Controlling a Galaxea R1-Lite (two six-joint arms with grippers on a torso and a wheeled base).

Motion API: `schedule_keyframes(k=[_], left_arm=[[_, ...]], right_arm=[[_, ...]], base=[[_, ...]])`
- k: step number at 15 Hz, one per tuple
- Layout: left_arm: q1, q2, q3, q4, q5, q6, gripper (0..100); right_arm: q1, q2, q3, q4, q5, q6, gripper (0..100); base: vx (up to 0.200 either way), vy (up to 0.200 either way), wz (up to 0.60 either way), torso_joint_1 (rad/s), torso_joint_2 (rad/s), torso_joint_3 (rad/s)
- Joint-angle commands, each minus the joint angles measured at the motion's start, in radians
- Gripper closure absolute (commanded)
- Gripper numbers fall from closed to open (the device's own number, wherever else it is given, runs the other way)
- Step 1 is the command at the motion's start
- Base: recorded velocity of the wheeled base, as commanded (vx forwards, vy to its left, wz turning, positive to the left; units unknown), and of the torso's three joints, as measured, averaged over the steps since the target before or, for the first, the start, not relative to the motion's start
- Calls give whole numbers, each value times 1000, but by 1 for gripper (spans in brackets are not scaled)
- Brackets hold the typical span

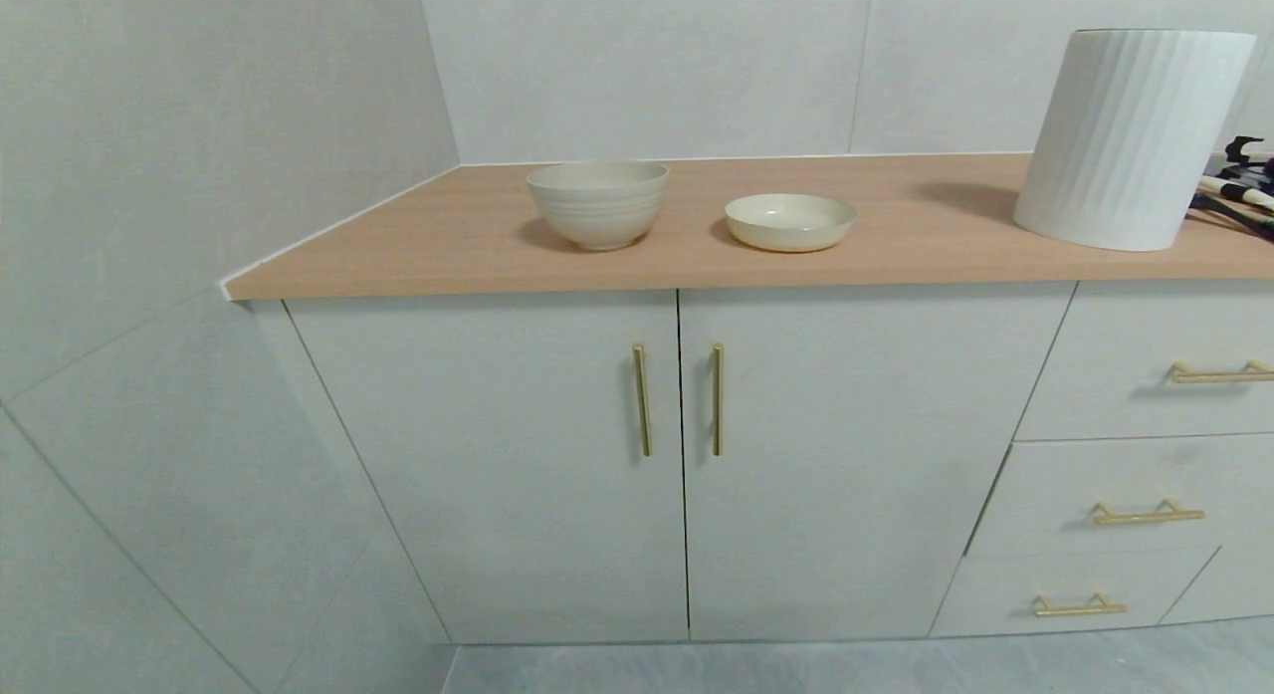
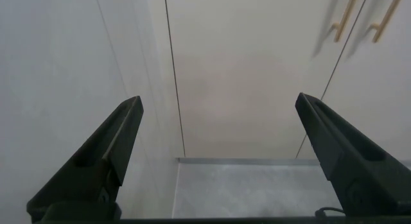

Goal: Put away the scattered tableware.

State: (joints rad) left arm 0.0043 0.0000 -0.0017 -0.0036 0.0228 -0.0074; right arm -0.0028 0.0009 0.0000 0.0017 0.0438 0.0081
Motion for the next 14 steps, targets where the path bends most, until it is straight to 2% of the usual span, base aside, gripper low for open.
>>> schedule_keyframes(k=[1,9,14], left_arm=[[0,0,0,1,0,0,0],[0,0,0,1,0,0,0],[0,0,0,1,0,0,0]], right_arm=[[0,1,0,0,1,0,0],[0,1,0,0,1,0,0],[0,1,0,0,1,-2,0]], base=[[0,0,0,-32,193,119],[0,0,0,-5,20,11],[-200,0,0,4,7,3]])
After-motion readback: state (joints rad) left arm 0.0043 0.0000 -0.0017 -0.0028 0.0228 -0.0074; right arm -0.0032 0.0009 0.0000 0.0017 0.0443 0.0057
